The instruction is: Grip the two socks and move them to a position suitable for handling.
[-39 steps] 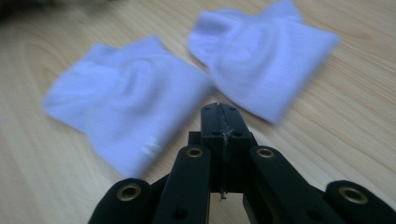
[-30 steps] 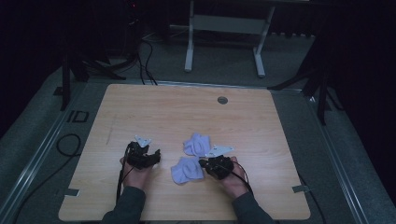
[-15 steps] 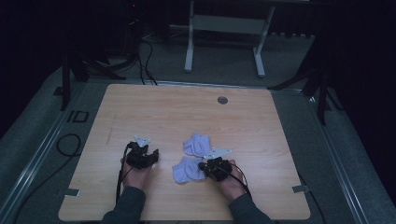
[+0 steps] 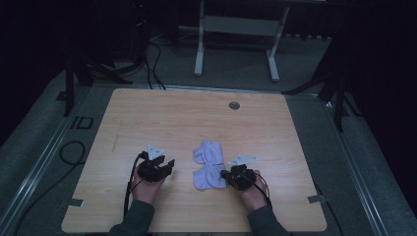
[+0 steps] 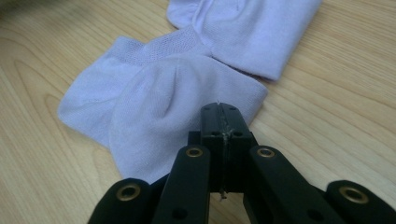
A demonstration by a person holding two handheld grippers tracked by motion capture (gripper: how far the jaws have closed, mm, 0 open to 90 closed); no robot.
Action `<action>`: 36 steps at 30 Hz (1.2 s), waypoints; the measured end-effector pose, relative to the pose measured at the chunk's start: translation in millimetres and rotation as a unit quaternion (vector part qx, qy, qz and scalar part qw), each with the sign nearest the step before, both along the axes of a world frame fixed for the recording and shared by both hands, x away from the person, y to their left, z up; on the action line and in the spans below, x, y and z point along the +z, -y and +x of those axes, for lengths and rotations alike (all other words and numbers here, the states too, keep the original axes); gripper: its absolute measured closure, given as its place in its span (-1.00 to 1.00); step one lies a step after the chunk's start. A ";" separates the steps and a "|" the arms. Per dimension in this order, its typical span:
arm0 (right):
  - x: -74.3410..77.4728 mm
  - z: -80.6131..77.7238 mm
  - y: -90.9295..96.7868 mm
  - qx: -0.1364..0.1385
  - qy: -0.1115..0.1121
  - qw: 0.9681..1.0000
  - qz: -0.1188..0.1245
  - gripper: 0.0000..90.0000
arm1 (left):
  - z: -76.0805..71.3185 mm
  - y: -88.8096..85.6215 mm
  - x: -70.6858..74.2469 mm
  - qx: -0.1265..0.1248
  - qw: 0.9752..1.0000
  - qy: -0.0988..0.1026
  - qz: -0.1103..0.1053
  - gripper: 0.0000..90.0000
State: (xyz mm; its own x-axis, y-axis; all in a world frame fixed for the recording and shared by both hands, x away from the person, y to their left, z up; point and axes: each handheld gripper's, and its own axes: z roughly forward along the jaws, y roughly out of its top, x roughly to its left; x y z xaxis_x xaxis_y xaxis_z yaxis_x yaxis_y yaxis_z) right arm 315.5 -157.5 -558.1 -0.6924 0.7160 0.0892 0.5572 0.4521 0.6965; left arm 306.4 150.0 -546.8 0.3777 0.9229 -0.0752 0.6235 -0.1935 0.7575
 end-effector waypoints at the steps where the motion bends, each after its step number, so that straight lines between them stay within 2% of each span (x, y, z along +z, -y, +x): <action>1: 0.0 0.0 0.0 0.000 0.000 1.000 0.000 0.99 | -0.1 2.2 -0.7 -0.008 1.000 -0.001 0.001 0.25; 3: 0.0 0.6 1.5 -0.002 0.002 1.000 -0.002 0.99 | 0.4 7.9 -3.1 -0.026 1.000 -0.005 -0.001 0.29; 4: 0.1 0.5 1.3 -0.002 0.003 1.000 -0.004 0.99 | 0.5 12.7 -4.5 -0.041 0.999 -0.009 -0.010 0.31; 5: 0.2 0.3 1.0 -0.002 0.004 1.000 -0.006 0.99 | 0.5 12.7 -4.5 -0.041 0.999 -0.009 -0.010 0.32; 6: 0.3 0.2 0.8 -0.002 0.005 1.000 -0.006 0.99 | -0.6 19.1 -5.8 -0.055 0.998 -0.008 -0.014 0.35; 8: 0.4 0.2 0.7 -0.002 0.004 1.000 -0.006 0.98 | -1.1 21.9 -6.1 -0.064 0.998 -0.009 -0.012 0.39; 11: 0.9 -0.3 -0.4 0.002 0.008 1.000 -0.009 0.79 | -2.7 30.8 -7.6 -0.085 0.996 -0.009 -0.013 0.46; 12: 0.9 -0.3 -0.4 0.002 0.008 1.000 -0.009 0.79 | -2.9 33.7 -8.2 -0.094 0.995 -0.010 -0.015 0.46; 13: 2.7 -2.3 -5.2 -0.002 0.021 0.999 -0.029 0.67 | -3.4 38.7 -9.1 -0.111 0.994 -0.010 -0.018 0.50; 14: 4.1 -3.4 -7.9 0.000 0.029 0.999 -0.040 0.63 | -3.4 38.7 -9.1 -0.111 0.994 -0.010 -0.018 0.52; 15: 5.7 -4.4 -10.0 0.000 0.037 0.998 -0.047 0.58 | -4.5 42.9 -9.3 -0.125 0.992 -0.009 -0.020 0.54; 17: 7.4 -5.3 -11.3 -0.001 0.042 0.998 -0.048 0.55 | -5.4 45.1 -9.2 -0.130 0.991 -0.009 -0.022 0.56; 18: 10.6 -6.0 -12.8 -0.004 0.051 0.998 -0.046 0.52 | -6.1 47.3 -8.9 -0.137 0.990 -0.008 -0.022 0.60; 20: 12.3 -6.9 -13.7 -0.006 0.054 0.998 -0.045 0.51 | -7.6 52.5 -8.9 -0.152 0.988 -0.007 -0.018 0.61; 21: 16.4 -8.9 -14.9 -0.002 0.065 0.997 -0.038 0.53 | -8.5 54.9 -9.0 -0.161 0.987 -0.006 -0.016 0.66; 24: 20.7 -11.4 -16.6 0.000 0.072 0.997 -0.032 0.59 | -11.3 61.1 -9.2 -0.179 0.984 -0.004 -0.010 0.73; 25: 24.6 -14.1 -19.0 0.017 0.077 0.997 -0.020 0.66 | -11.8 62.6 -9.5 -0.183 0.983 -0.006 -0.009 0.81; 26: 24.6 -14.1 -19.0 0.017 0.077 0.997 -0.020 0.66 | -11.9 63.6 -9.9 -0.185 0.983 -0.007 -0.008 0.81; 28: 26.4 -17.4 -25.9 0.040 0.077 0.996 -0.017 0.68 | -11.4 65.6 -11.8 -0.192 0.981 -0.013 -0.005 0.84; 29: 26.4 -17.4 -25.9 0.040 0.077 0.996 -0.017 0.68 | -11.3 66.7 -13.1 -0.193 0.981 -0.017 -0.004 0.84; 30: 25.4 -19.4 -32.6 0.053 0.073 0.996 -0.020 0.68 | -11.1 69.4 -16.1 -0.193 0.981 -0.023 0.005 0.87; 36: 16.5 -21.4 -48.6 0.076 0.066 0.994 -0.032 0.72 | -10.0 68.8 -16.7 -0.187 0.982 -0.027 0.002 0.97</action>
State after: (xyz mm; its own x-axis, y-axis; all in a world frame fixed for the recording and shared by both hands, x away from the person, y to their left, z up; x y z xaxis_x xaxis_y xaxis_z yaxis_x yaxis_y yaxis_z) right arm 294.2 -108.9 -541.6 -0.7955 0.6037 -0.0523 0.3850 0.5702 0.7257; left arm 296.5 81.2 -563.5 0.6859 0.7206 -0.1012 0.5478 -0.4198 0.7237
